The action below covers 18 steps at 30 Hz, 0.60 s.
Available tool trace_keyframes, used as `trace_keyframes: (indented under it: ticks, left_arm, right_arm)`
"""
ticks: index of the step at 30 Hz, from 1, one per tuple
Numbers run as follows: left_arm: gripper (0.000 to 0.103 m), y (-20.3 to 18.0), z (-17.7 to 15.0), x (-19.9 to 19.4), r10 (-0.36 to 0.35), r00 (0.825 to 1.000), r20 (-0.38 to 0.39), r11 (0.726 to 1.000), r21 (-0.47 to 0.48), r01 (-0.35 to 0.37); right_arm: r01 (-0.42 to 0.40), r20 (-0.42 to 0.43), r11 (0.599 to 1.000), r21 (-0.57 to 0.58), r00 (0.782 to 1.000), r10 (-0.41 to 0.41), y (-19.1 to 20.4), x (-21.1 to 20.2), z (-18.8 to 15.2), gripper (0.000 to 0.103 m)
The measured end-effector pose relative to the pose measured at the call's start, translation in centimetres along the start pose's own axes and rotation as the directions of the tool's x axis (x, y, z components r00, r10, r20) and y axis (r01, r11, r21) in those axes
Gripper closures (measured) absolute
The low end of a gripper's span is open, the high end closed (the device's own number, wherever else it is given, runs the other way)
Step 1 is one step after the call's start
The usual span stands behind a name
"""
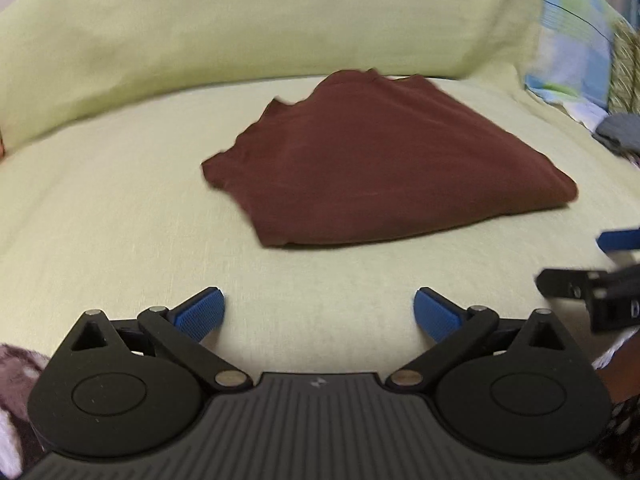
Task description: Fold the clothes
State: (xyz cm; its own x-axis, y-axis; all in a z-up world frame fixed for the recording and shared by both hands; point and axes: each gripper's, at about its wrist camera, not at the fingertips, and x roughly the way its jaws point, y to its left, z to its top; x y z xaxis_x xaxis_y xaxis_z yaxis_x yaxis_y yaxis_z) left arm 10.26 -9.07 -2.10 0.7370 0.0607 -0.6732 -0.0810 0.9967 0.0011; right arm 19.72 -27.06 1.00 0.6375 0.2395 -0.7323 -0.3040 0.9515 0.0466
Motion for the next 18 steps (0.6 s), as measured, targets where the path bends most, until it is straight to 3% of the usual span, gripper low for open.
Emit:
trace_keyframes:
  ticks: [5,18]
  left_arm:
    - [0.000,-0.10,-0.50,-0.06,0.004,1.000,0.027,1.000,0.014,-0.004]
    - [0.001,-0.10,0.16,0.20,0.004,1.000,-0.013,1.000,0.003,-0.003]
  right_arm:
    - [0.008,0.002,1.000,0.016,1.000,-0.008,0.10,0.24,0.29,0.000]
    - [0.021,0.018,1.000,-0.002,1.000,-0.021,0.64,0.34,0.28,0.000]
